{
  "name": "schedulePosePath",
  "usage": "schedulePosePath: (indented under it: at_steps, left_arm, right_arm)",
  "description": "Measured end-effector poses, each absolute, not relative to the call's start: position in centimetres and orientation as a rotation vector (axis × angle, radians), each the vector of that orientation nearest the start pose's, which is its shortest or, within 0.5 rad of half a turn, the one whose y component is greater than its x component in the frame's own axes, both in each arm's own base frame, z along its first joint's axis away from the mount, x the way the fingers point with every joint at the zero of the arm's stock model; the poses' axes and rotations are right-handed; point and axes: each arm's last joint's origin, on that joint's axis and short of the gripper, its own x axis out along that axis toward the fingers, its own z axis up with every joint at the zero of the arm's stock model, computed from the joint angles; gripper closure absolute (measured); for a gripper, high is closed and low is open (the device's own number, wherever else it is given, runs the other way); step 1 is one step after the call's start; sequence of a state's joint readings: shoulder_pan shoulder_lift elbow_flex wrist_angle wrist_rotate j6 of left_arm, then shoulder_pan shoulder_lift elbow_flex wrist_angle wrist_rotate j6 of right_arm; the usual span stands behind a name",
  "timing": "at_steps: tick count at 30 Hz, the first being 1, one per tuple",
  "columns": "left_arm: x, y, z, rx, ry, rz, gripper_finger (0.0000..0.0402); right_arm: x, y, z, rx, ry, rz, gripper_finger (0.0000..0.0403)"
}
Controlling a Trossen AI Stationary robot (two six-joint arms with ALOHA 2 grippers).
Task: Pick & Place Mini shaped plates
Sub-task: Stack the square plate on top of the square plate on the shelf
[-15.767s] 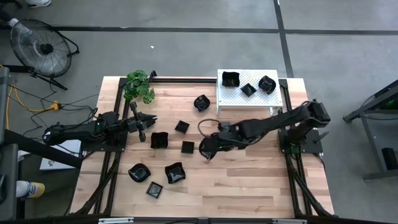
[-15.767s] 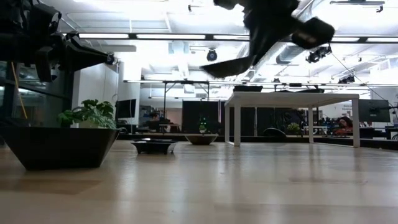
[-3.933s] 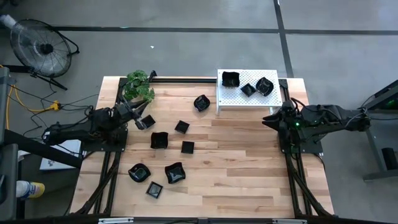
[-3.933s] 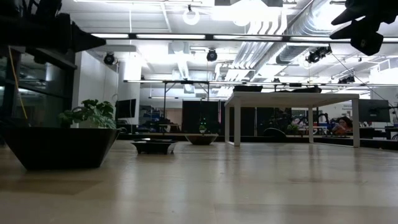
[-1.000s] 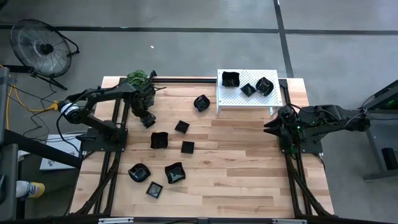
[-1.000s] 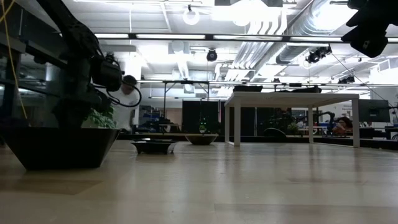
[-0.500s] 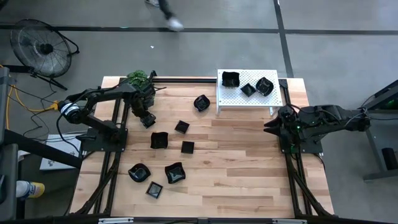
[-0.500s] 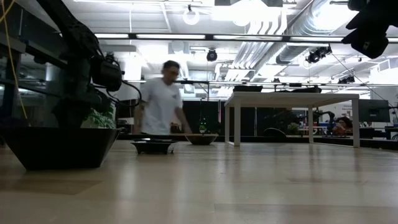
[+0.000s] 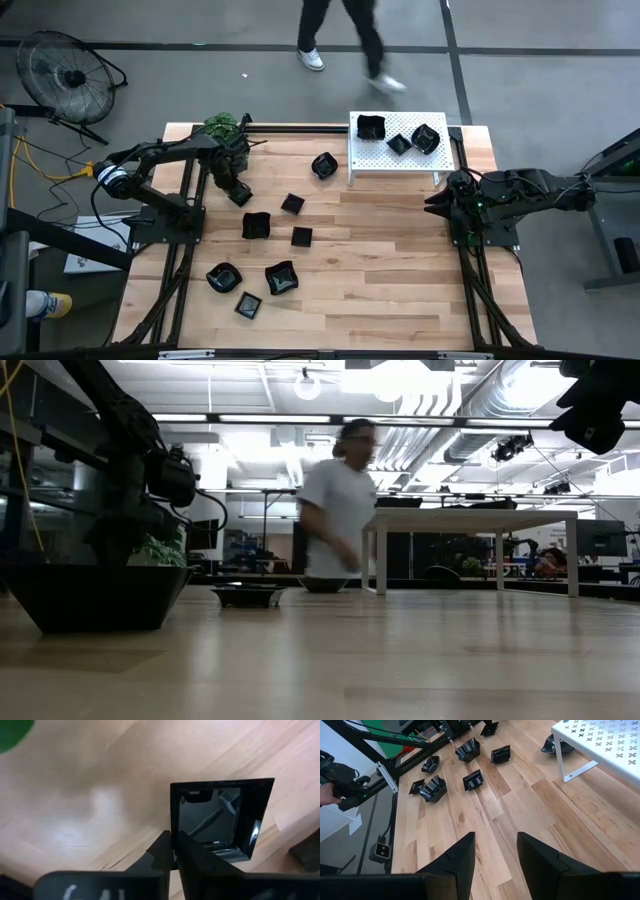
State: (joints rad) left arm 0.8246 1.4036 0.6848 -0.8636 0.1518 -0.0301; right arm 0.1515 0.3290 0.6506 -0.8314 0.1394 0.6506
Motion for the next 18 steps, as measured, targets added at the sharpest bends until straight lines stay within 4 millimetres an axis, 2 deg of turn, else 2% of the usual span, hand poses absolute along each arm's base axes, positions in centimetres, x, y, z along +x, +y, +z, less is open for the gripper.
schedulePosePath:
  at_steps: [10, 18]
  left_arm:
    - [13.8, 14.2, 15.6, -0.782, 1.380, 0.516, 0.0400]
    - [13.3, 13.4, 18.3, -0.725, 1.248, 0.536, 0.0401]
  right_arm:
    - [6.8, 0.6, 27.6, 0.584, 0.487, -0.158, 0.0263]
    - [6.8, 0.6, 27.6, 0.636, 0.486, -0.172, 0.0263]
